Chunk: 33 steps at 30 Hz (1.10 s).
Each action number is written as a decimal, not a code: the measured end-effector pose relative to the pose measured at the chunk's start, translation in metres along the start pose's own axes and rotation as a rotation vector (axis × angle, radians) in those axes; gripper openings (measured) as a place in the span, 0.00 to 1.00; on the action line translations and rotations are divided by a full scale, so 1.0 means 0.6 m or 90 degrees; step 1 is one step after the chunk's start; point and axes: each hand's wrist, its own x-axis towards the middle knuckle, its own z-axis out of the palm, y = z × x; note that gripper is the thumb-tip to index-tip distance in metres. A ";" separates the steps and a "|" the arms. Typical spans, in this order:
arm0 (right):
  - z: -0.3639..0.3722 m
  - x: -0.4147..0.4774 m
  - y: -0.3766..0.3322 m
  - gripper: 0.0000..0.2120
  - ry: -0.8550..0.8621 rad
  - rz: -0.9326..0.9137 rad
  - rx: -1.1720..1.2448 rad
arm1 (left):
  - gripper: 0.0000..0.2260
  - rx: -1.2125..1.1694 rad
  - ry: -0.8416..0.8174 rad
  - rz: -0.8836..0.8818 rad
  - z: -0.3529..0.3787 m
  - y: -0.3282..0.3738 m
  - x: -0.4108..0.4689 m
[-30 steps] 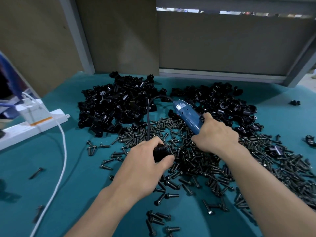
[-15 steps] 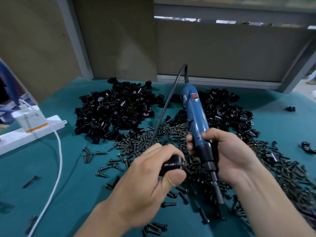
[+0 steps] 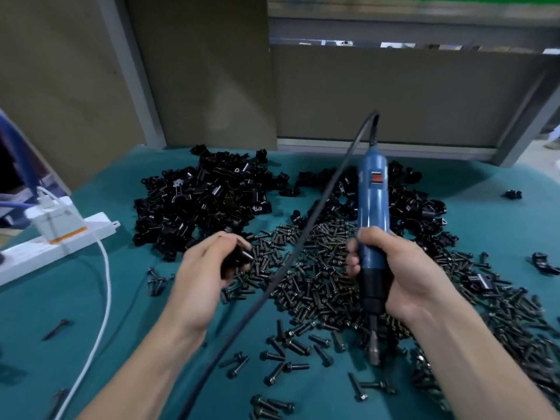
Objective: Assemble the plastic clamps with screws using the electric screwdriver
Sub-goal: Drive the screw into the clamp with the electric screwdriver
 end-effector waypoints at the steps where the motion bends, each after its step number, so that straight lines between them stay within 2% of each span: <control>1: 0.000 0.001 0.002 0.22 0.012 -0.010 0.011 | 0.16 -0.006 -0.019 0.014 0.007 0.000 -0.003; 3: -0.001 0.003 0.002 0.22 0.025 -0.034 0.053 | 0.16 0.006 -0.049 0.049 0.015 -0.003 -0.008; 6: -0.009 0.007 -0.001 0.15 -0.013 -0.035 0.157 | 0.20 0.106 -0.126 0.121 0.012 -0.021 -0.012; 10: -0.014 0.010 -0.001 0.21 -0.058 -0.043 0.187 | 0.21 0.208 -0.185 0.172 0.009 -0.042 -0.014; 13: -0.001 0.012 0.008 0.25 -0.031 -0.084 0.233 | 0.21 0.284 -0.207 0.180 0.015 -0.054 -0.015; 16: 0.015 0.023 0.014 0.16 0.047 -0.113 0.344 | 0.19 0.396 -0.211 0.208 0.018 -0.060 -0.018; 18: 0.021 0.031 0.013 0.09 0.100 -0.142 0.376 | 0.21 0.432 -0.214 0.217 0.019 -0.061 -0.020; 25: 0.006 0.031 0.029 0.04 0.136 -0.180 0.450 | 0.24 0.483 -0.234 0.222 0.025 -0.065 -0.022; 33: 0.010 0.022 0.038 0.04 0.126 -0.196 0.459 | 0.23 0.477 -0.252 0.240 0.025 -0.058 -0.025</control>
